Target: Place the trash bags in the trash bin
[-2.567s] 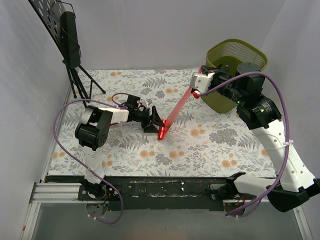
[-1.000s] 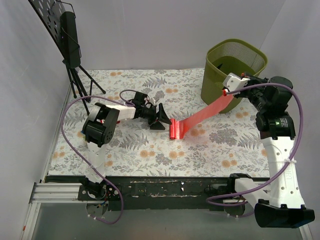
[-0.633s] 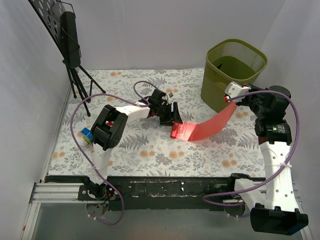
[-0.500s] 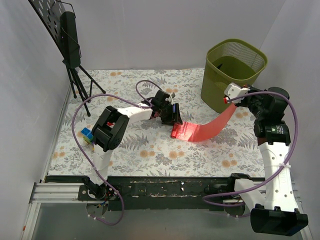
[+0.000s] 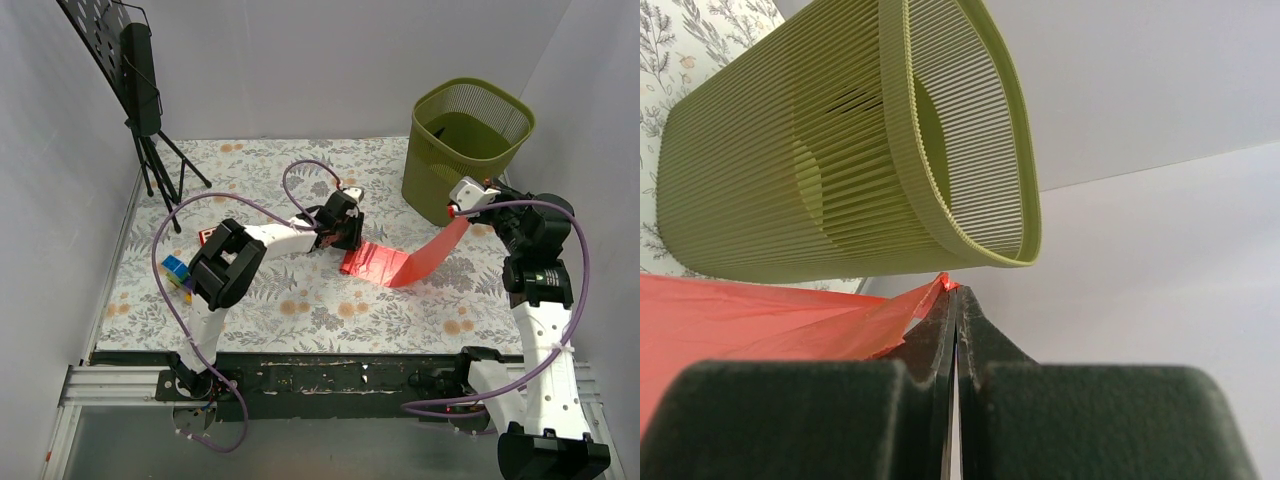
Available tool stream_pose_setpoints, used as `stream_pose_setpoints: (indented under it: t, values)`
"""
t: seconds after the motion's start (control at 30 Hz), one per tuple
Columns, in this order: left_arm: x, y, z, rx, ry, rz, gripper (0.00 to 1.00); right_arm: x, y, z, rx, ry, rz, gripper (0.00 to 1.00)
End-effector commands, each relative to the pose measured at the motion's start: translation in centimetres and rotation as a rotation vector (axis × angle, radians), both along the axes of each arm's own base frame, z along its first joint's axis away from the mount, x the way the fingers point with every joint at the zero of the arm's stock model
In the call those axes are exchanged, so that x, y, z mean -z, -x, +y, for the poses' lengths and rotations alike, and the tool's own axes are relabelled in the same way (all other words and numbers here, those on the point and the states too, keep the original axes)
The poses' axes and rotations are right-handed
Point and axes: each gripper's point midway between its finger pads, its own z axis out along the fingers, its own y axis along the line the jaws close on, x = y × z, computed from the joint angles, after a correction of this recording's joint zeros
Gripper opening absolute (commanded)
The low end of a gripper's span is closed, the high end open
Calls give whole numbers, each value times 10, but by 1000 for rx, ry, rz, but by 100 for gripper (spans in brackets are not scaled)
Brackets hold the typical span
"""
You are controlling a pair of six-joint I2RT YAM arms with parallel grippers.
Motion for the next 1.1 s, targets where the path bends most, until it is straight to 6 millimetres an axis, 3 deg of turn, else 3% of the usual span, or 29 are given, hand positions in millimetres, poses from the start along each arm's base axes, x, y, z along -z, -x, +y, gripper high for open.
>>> stream_pose_setpoints:
  t: [0.0, 0.07, 0.13, 0.33, 0.4, 0.43, 0.47, 0.57, 0.63, 0.67, 0.77, 0.87, 0.97, 1.07]
  values:
    - [150, 93, 148, 21, -627, 305, 37, -18, 4, 0, 5, -40, -90, 1]
    - [153, 93, 148, 36, -636, 296, 47, -13, 7, -2, 14, -56, -84, 1]
    - [155, 94, 145, 57, -637, 294, 47, -9, 10, -1, 15, -71, -71, 1]
    - [159, 98, 138, 126, -619, 298, 19, -4, 15, -1, 25, -99, -57, 1]
    - [157, 99, 135, 140, -608, 301, 0, 0, 17, -1, 29, -117, -39, 1]
    - [154, 99, 132, 145, -589, 307, 0, 4, 18, -1, 31, -125, -21, 1]
    - [149, 100, 126, 160, -555, 316, 0, 13, 20, 0, 30, -130, 12, 11]
    - [112, 73, 106, 172, -456, 256, 0, 38, 36, 11, -25, -120, 127, 53]
    - [75, 48, 100, 167, -410, 187, 0, 47, 52, 30, -139, -95, 183, 74]
    - [53, 35, 97, 163, -372, 150, 0, 47, 58, 36, -175, -98, 192, 79]
    - [-10, 14, 90, 180, -280, 53, 0, 40, 75, 61, -265, -263, 285, 83]
    - [-68, 14, 84, 257, -212, -65, 0, 42, 91, 94, -392, -482, 463, 83]
    - [-95, 19, 94, 283, -219, -160, 0, 36, 90, 122, -572, -575, 538, 80]
    - [-114, 20, 110, 278, -263, -225, 0, 25, 69, 146, -672, -596, 583, 75]
